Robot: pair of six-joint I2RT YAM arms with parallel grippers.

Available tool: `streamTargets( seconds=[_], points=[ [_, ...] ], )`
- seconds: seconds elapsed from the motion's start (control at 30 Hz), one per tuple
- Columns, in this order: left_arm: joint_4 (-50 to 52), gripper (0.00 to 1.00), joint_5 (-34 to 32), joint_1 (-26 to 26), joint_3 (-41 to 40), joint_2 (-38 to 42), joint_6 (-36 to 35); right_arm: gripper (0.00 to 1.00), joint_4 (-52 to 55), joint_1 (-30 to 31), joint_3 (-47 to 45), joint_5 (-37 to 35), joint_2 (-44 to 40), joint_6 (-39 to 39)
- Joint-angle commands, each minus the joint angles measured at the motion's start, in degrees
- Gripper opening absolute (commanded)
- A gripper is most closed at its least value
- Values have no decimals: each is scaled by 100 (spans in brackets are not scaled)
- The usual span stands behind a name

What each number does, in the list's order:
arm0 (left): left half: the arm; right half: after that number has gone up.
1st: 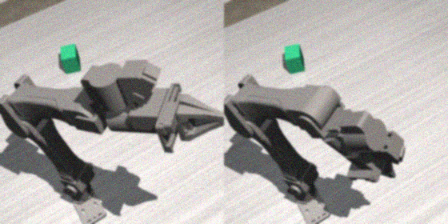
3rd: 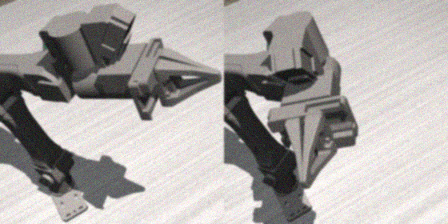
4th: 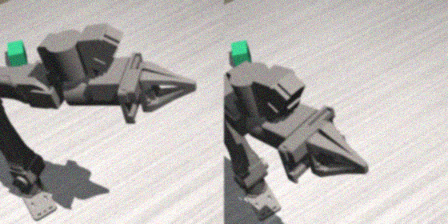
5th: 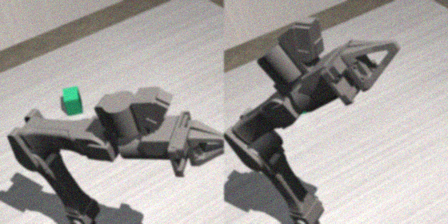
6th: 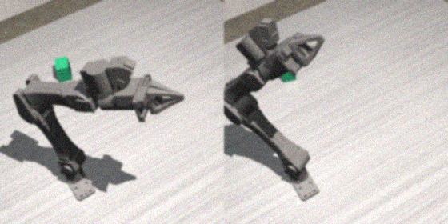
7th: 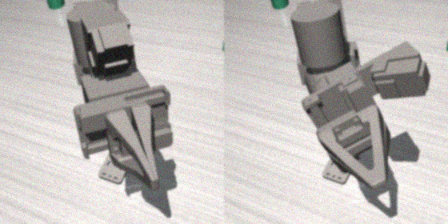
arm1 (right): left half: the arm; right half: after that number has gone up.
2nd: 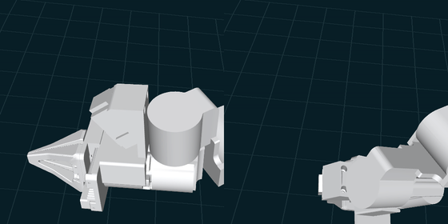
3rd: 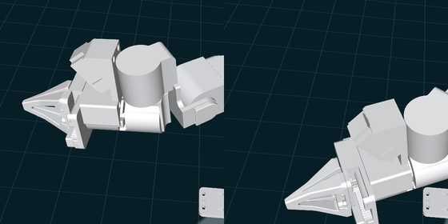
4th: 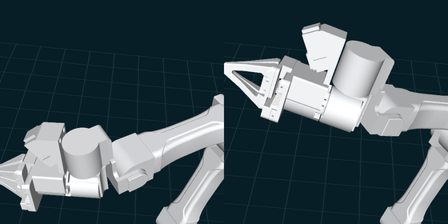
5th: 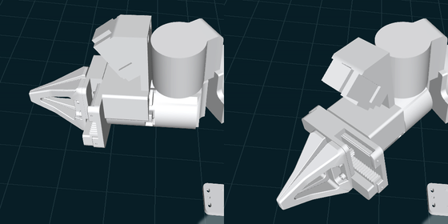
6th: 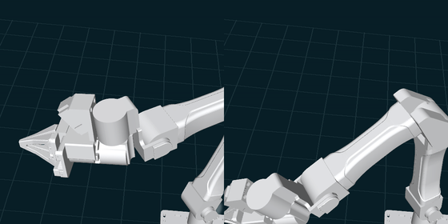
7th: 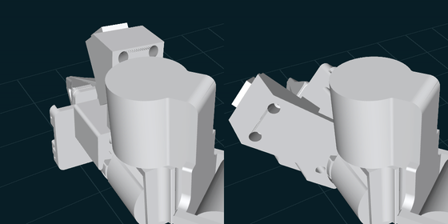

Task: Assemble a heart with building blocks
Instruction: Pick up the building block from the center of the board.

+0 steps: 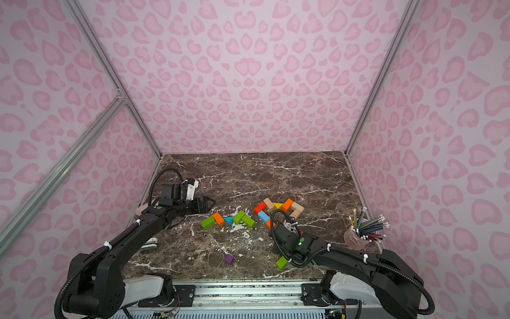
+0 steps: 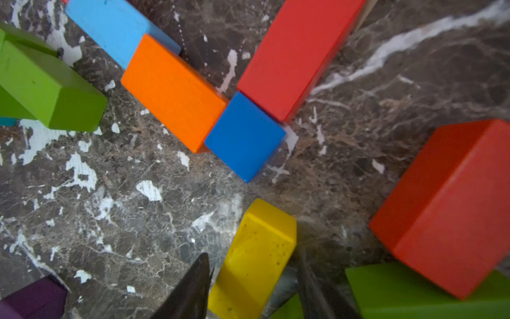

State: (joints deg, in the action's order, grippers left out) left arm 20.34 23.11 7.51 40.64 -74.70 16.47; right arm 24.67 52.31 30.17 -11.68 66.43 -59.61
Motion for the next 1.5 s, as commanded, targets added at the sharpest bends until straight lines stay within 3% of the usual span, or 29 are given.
streamTargets(
  seconds=[0.0, 0.4, 0.6, 0.83, 1.47],
  points=[
    [-186, 98, -24, 4, 27, 25, -74, 51, -111, 102, 138, -26, 113, -91],
    [-197, 98, -15, 11, 27, 34, -73, 41, -190, 698, 526, -121, 776, 97],
    [-188, 98, -31, 12, 29, 17, -67, 41, 107, 924, 847, -308, 1233, 377],
    [-159, 98, -26, 7, 40, -89, -84, 44, 62, 947, 916, -339, 1409, 554],
    [-132, 98, 75, 69, -28, -666, 19, 31, -620, 1530, 1414, -248, 1802, 1612]
  ],
)
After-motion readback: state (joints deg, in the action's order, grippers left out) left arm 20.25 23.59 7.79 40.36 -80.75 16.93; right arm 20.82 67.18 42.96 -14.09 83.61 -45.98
